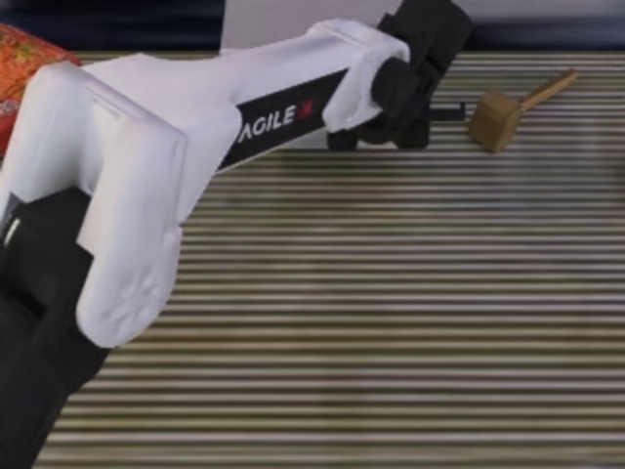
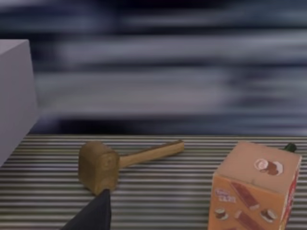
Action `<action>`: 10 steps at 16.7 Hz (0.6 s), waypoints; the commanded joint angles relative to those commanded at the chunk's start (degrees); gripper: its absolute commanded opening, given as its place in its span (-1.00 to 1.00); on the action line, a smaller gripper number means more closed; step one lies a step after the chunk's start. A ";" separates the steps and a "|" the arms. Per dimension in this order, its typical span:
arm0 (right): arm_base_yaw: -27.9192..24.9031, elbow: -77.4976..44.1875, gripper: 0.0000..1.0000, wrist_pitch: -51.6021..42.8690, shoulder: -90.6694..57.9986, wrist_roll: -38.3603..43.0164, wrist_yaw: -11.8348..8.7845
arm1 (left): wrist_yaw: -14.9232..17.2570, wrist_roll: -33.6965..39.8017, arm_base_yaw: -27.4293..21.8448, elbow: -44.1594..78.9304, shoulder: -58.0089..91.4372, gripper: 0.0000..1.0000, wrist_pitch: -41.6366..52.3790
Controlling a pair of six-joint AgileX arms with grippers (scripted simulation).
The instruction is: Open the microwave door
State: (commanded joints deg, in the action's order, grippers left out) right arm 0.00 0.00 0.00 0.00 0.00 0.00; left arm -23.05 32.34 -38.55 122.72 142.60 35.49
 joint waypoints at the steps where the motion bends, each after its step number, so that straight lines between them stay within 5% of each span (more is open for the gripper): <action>1: 0.00 0.00 1.00 0.00 0.00 0.00 0.00 | 0.00 0.00 0.00 0.00 0.00 -1.00 0.00; 10: 0.00 0.00 1.00 0.00 0.00 0.00 0.00 | -0.71 1.12 -2.08 -8.85 -4.75 -1.00 -2.72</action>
State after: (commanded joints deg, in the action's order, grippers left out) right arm 0.00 0.00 0.00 0.00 0.00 0.00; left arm -23.76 33.46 -40.63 113.87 137.84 32.77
